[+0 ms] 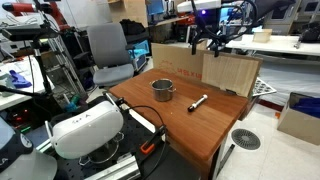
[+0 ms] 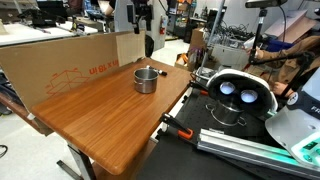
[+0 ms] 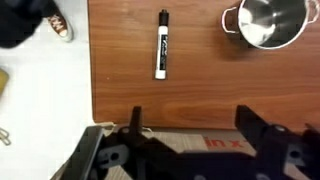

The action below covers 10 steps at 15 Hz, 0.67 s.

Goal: Pick up the pen from the silver pot and put it on the table

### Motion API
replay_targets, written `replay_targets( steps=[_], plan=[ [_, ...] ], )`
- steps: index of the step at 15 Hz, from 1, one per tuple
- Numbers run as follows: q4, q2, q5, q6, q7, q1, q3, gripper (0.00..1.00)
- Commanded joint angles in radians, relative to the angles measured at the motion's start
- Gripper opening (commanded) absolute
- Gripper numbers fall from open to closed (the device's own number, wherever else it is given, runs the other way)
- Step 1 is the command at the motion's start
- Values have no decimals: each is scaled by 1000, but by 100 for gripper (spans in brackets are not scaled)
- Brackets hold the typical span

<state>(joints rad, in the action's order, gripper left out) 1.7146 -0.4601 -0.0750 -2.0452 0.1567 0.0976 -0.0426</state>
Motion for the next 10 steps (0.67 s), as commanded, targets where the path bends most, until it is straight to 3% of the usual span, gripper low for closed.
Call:
replay_targets(
  steps=[1,10],
  plan=[
    [11,8,1,-6,1,0,0,100],
    [22,9,1,-22,2,0,0,100]
  ],
)
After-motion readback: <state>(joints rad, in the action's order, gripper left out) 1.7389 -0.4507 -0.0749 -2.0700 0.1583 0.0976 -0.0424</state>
